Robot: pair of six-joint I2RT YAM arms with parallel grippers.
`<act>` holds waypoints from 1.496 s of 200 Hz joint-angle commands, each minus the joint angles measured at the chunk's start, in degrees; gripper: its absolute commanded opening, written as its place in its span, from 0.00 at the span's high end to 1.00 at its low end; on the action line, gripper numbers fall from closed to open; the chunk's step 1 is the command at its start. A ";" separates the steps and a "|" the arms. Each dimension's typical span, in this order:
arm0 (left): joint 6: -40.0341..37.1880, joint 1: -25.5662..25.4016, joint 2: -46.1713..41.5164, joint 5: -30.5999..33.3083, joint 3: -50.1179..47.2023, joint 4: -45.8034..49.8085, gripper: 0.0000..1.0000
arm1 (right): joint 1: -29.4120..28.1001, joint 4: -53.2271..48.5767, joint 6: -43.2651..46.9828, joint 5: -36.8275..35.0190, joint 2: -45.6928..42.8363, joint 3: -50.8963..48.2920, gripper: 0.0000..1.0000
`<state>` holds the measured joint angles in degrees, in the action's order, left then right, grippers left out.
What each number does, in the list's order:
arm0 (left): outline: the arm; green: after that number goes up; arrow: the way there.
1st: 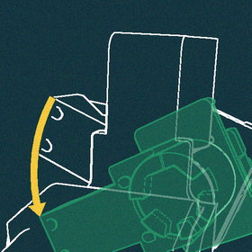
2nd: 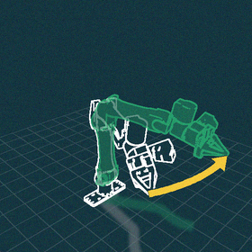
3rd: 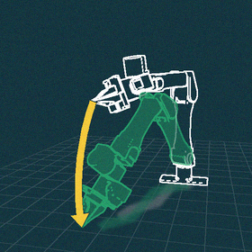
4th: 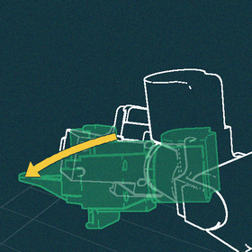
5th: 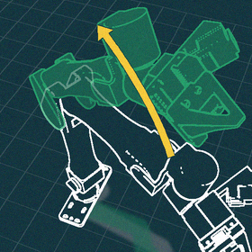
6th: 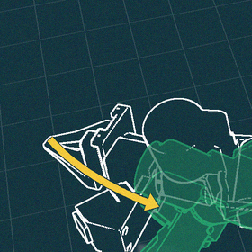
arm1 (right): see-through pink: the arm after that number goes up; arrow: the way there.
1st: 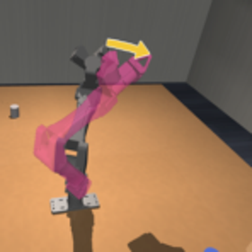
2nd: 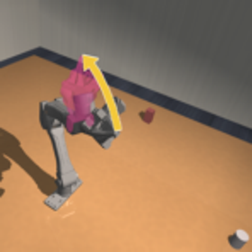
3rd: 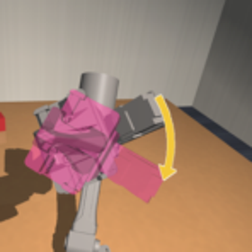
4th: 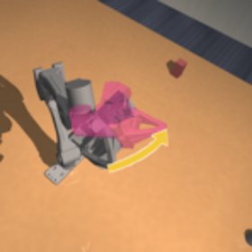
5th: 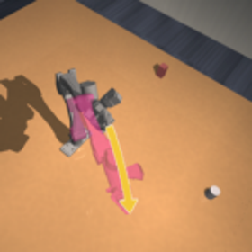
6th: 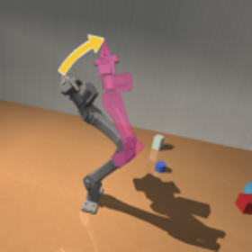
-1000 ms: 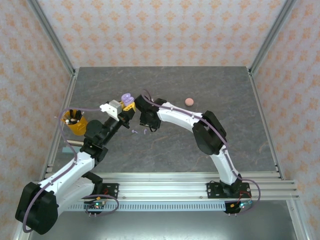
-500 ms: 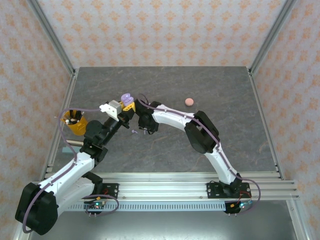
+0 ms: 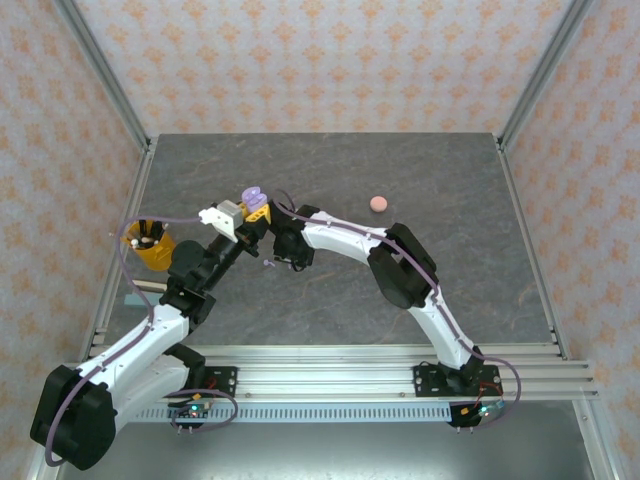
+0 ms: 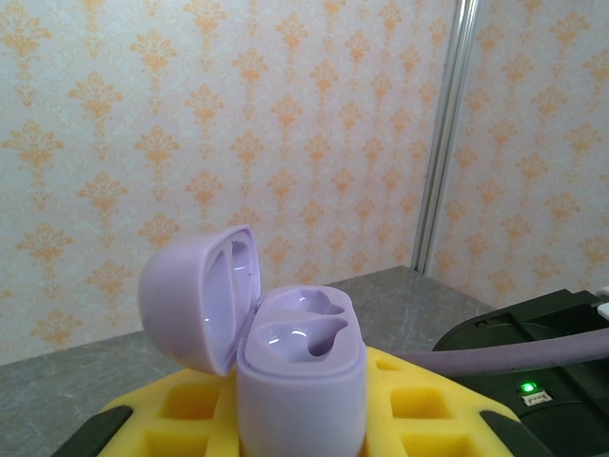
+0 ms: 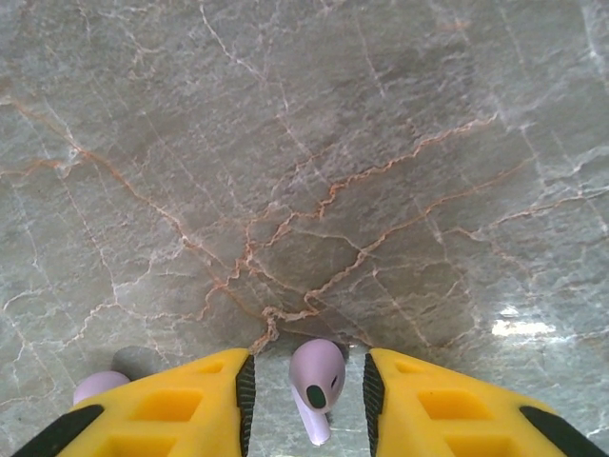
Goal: Insert the wireless bluetooth earbuds into the charging case
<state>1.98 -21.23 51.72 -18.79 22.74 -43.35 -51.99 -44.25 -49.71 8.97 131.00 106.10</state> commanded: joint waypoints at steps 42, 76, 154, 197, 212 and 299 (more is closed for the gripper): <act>1.08 0.49 -0.57 1.55 -1.03 -3.67 1.00 | -0.57 -6.19 -1.37 -2.94 4.44 4.34 0.68; 1.19 0.49 -0.65 1.71 -1.31 -3.84 1.00 | -1.05 -8.60 -0.93 -3.06 6.78 7.89 0.72; 1.35 0.54 -0.57 1.65 -1.12 -3.67 1.00 | -1.09 -8.49 -0.08 -6.39 2.70 4.00 0.81; 1.97 0.49 -0.14 1.37 -1.10 -3.87 1.00 | 0.87 -5.60 0.19 -7.73 -3.36 -3.53 0.84; 2.06 0.56 0.09 1.05 -0.95 -3.69 1.00 | 1.74 -4.56 0.58 -8.24 -5.59 -6.20 0.85; 2.93 0.43 3.15 -4.84 1.05 -1.64 1.00 | 5.82 2.64 6.97 -11.33 -20.27 -20.09 0.86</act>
<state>4.10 -21.23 54.06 -20.36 22.02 -44.38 -46.72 -44.99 -46.17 0.99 116.88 88.95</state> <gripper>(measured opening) 0.225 0.145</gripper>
